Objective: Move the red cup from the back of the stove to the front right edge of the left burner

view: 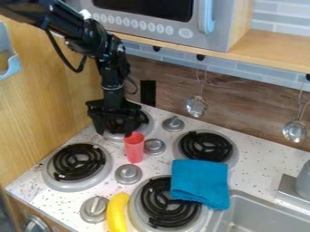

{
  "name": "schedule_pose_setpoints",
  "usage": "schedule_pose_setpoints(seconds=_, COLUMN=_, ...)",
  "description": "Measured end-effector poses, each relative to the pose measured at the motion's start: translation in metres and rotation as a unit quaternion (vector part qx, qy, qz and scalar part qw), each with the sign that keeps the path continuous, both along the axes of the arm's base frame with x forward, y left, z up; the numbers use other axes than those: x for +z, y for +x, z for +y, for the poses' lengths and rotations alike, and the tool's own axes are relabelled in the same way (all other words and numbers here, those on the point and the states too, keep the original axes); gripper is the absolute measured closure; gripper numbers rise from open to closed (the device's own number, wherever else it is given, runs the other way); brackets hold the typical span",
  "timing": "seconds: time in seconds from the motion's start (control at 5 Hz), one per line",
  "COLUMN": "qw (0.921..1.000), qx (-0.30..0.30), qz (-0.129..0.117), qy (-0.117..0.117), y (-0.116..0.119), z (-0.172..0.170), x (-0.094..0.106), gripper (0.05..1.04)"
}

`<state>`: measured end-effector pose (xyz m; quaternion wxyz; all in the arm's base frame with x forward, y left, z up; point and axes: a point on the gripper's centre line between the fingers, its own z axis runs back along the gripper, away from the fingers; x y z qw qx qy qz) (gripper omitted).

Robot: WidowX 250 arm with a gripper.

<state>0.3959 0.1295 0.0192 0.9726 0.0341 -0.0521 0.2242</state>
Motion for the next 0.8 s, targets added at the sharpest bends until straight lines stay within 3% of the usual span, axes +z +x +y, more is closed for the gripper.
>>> schedule_pose_setpoints(seconds=0.6, qw=0.9997, qx=0.018, qz=0.013, qy=0.008, y=0.013, z=0.007, x=-0.017, gripper=0.079)
schedule_pose_setpoints(seconds=0.8, qw=0.9996, qx=0.013, qz=0.023, qy=0.014, y=0.017, z=0.001, x=-0.025, gripper=0.133)
